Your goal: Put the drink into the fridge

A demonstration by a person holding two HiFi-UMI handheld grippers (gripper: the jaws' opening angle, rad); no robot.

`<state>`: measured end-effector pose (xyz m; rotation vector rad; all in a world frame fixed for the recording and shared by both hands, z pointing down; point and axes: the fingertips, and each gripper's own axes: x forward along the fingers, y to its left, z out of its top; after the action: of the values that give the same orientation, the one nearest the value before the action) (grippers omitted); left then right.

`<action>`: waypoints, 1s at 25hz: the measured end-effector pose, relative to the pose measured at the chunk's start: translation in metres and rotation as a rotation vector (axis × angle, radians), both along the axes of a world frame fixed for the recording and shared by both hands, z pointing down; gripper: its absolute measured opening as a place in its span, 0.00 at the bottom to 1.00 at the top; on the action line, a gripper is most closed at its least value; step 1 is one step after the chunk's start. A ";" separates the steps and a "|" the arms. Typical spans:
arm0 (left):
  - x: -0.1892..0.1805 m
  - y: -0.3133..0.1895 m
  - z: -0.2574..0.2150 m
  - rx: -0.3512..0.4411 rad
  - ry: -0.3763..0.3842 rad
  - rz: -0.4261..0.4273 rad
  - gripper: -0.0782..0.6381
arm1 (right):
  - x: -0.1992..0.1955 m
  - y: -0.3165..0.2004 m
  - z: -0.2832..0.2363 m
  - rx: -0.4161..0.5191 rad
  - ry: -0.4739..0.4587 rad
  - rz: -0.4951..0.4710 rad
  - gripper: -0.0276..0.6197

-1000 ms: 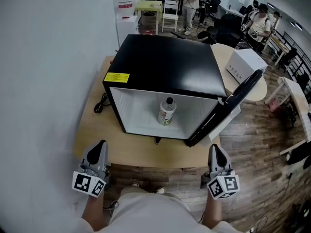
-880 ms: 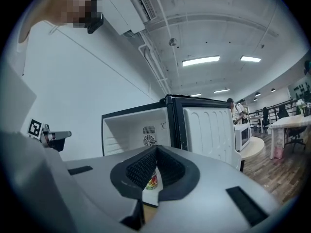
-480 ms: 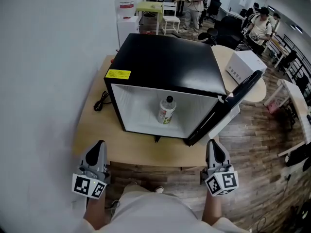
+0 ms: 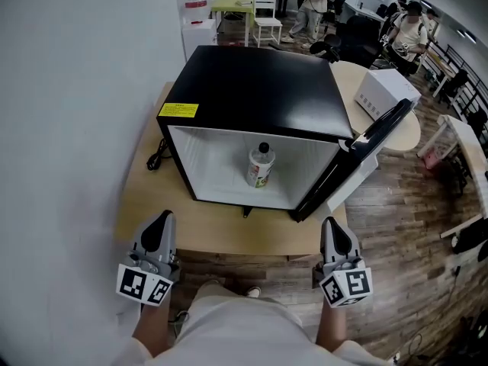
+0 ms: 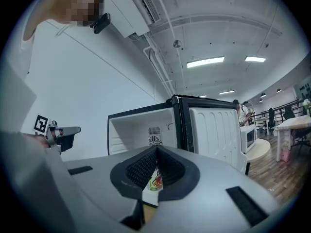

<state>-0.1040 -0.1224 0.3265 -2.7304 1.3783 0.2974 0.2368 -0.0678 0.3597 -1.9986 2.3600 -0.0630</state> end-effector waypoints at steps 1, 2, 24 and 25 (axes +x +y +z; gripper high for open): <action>0.002 0.000 0.000 0.000 -0.003 0.004 0.13 | 0.001 0.000 0.001 0.000 -0.001 0.000 0.04; 0.004 0.000 0.000 0.001 -0.006 0.010 0.13 | 0.001 0.000 0.001 -0.001 -0.003 0.001 0.04; 0.020 0.005 0.008 -0.029 -0.003 0.061 0.13 | -0.019 0.012 0.002 0.045 0.038 -0.036 0.04; 0.020 0.005 0.007 -0.026 -0.003 0.061 0.13 | -0.019 0.013 0.001 0.045 0.037 -0.036 0.04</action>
<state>-0.0837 -0.1175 0.3339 -2.7971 1.3090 0.2813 0.2181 -0.0550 0.3612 -1.9550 2.3971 0.0252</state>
